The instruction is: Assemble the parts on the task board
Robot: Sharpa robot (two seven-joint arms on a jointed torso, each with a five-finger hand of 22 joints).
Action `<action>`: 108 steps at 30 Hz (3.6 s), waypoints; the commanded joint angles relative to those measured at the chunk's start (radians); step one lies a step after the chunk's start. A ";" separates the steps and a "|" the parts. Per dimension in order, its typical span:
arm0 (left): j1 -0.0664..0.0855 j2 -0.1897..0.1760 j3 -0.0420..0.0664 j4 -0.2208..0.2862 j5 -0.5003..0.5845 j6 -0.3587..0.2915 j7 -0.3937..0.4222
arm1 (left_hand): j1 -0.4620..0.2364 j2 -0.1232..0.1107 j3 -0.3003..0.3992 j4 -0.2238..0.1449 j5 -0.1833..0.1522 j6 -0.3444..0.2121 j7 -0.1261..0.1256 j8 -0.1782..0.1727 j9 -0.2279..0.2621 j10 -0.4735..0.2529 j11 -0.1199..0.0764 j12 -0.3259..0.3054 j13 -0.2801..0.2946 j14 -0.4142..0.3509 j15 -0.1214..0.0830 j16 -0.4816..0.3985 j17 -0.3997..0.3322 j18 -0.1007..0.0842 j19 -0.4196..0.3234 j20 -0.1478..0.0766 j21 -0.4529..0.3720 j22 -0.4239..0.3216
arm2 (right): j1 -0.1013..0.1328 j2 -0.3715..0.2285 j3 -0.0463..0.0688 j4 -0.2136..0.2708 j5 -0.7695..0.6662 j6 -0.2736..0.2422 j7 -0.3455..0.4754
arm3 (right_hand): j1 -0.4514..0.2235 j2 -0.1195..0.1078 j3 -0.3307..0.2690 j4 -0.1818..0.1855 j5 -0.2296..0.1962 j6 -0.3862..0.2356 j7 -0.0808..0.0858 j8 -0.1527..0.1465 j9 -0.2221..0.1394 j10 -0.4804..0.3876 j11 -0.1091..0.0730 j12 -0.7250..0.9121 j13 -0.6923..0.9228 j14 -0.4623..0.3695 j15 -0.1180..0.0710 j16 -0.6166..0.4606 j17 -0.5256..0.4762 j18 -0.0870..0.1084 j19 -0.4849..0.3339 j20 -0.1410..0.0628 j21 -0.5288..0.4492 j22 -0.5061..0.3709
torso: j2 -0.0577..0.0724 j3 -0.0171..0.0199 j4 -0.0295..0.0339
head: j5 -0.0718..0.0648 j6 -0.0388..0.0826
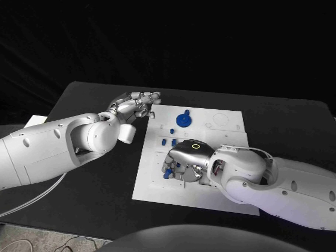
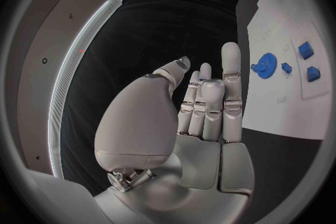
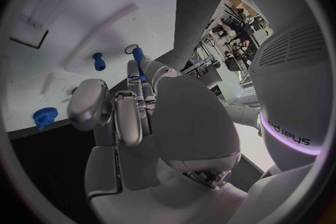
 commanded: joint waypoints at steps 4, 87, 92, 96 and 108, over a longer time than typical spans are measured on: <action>0.000 0.002 0.001 -0.001 -0.004 0.021 0.002 | 0.004 0.007 -0.001 -0.003 -0.005 -0.007 -0.002 0.006 0.001 -0.006 -0.001 0.003 0.001 -0.006 0.000 -0.005 -0.001 0.011 -0.002 0.004 -0.006 -0.002 | -0.001 -0.007 0.000 0.002 -0.041 0.037 -0.014 | -0.009 0.004 0.008 -0.001 0.003 0.005 0.006 0.003 0.010 -0.008 0.001 -0.004 0.001 0.052 -0.003 0.006 0.001 0.000 -0.002 -0.004 0.002 0.000 | 0.000 -0.0004 0.0009 | -0.001 -0.002; 0.000 -0.023 -0.011 0.018 -0.009 0.027 0.006 | 0.004 0.007 -0.004 -0.005 -0.006 -0.009 -0.001 0.007 0.001 -0.011 0.000 0.008 0.002 -0.009 0.001 -0.007 -0.007 0.011 -0.003 0.004 -0.007 -0.002 | 0.020 -0.513 -0.028 0.237 0.256 -0.144 -0.438 | -0.268 0.017 -0.477 0.150 0.255 -0.144 -0.025 0.189 0.085 0.157 -0.046 1.244 1.220 0.079 -0.039 0.127 0.165 -0.032 0.051 -0.037 0.139 0.198 | -0.016 -0.0098 -0.0489 | -0.159 0.030; -0.001 -0.025 -0.012 0.019 -0.009 0.026 0.006 | 0.004 0.006 -0.005 -0.006 -0.006 -0.010 -0.001 0.008 0.001 -0.012 0.000 0.009 0.002 -0.009 0.001 -0.006 -0.007 0.011 -0.003 0.004 -0.008 -0.002 | 0.008 -0.495 -0.029 0.228 0.240 -0.132 -0.444 | -0.273 0.020 -0.486 0.150 0.255 -0.147 -0.025 0.194 0.088 0.158 -0.046 1.247 1.226 0.080 -0.038 0.130 0.169 -0.033 0.052 -0.036 0.142 0.203 | -0.015 -0.0110 -0.0506 | -0.154 0.029; -0.001 -0.027 -0.012 0.021 -0.009 0.026 0.006 | 0.004 0.006 -0.005 -0.006 -0.006 -0.010 -0.001 0.008 0.001 -0.012 0.000 0.009 0.002 -0.009 0.001 -0.006 -0.007 0.011 -0.003 0.004 -0.008 -0.002 | -0.002 -0.472 -0.029 0.218 0.228 -0.125 -0.445 | -0.275 0.020 -0.492 0.150 0.256 -0.148 -0.025 0.197 0.089 0.162 -0.046 1.255 1.237 0.081 -0.038 0.133 0.175 -0.034 0.054 -0.036 0.146 0.209 | -0.014 -0.0106 -0.0517 | -0.150 0.028; -0.001 -0.032 -0.012 0.024 -0.009 0.025 0.004 | 0.004 0.006 -0.005 -0.006 -0.006 -0.010 -0.001 0.008 0.001 -0.012 0.000 0.009 0.002 -0.009 0.001 -0.006 -0.007 0.011 -0.003 0.004 -0.008 -0.002 | -0.023 -0.436 -0.029 0.188 0.178 -0.077 -0.449 | -0.274 0.025 -0.501 0.149 0.253 -0.150 -0.026 0.205 0.094 0.171 -0.047 1.272 1.258 0.082 -0.038 0.140 0.186 -0.036 0.056 -0.036 0.154 0.222 | -0.013 -0.0110 -0.0518 | -0.144 0.023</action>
